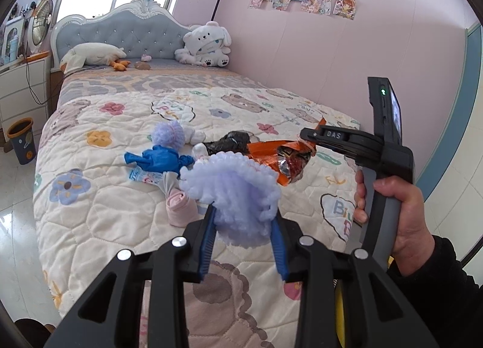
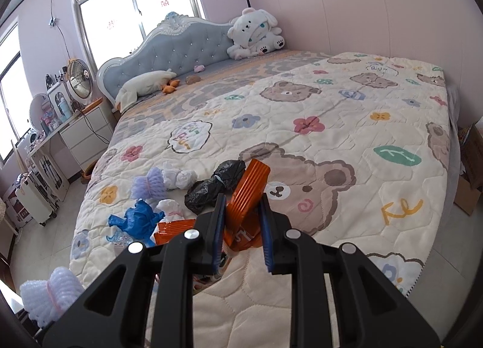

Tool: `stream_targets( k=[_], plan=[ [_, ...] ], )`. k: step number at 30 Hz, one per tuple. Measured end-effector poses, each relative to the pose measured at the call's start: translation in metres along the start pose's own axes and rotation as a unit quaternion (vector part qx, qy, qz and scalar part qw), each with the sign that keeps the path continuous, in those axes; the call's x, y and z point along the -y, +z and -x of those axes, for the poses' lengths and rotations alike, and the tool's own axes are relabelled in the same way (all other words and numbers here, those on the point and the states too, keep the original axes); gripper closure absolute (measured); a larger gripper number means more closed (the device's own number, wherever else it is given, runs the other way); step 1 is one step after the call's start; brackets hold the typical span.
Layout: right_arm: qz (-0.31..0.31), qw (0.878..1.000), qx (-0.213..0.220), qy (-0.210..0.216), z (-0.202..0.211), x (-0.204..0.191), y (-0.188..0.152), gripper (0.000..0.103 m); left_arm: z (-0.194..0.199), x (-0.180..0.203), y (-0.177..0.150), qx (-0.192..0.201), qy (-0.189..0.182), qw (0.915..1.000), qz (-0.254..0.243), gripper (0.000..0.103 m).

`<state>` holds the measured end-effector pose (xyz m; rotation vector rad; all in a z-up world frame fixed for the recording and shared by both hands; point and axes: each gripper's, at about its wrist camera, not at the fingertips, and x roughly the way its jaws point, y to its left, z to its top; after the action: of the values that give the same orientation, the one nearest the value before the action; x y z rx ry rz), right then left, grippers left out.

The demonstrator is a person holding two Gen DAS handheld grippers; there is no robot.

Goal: Collect trash
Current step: 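Carry the orange wrapper to the yellow bin and release it with the right gripper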

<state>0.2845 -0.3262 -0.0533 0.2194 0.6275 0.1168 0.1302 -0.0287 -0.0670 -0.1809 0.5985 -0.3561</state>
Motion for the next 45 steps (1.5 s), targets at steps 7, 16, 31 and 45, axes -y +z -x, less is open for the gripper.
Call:
stream_targets(
  k=[7, 16, 31, 45],
  plan=[
    [0.004, 1.0, 0.029, 0.009, 0.04, -0.003, 0.006, 0.082, 0.025, 0.005, 0.01, 0.024, 0.004, 0.9997, -0.004, 0.072],
    [0.004, 0.997, 0.072, 0.006, 0.099, 0.004, 0.012, 0.082, 0.048, 0.019, 0.017, 0.048, 0.0, 0.9987, -0.018, 0.072],
    [0.006, 0.994, 0.108, -0.024, 0.184, 0.035, -0.005, 0.082, 0.061, 0.052, 0.014, 0.03, -0.037, 0.9982, -0.036, 0.072],
    [-0.016, 0.99, 0.125, -0.063, 0.254, 0.083, -0.042, 0.082, 0.061, 0.101, 0.002, 0.001, -0.095, 0.9924, -0.079, 0.072]
  ],
)
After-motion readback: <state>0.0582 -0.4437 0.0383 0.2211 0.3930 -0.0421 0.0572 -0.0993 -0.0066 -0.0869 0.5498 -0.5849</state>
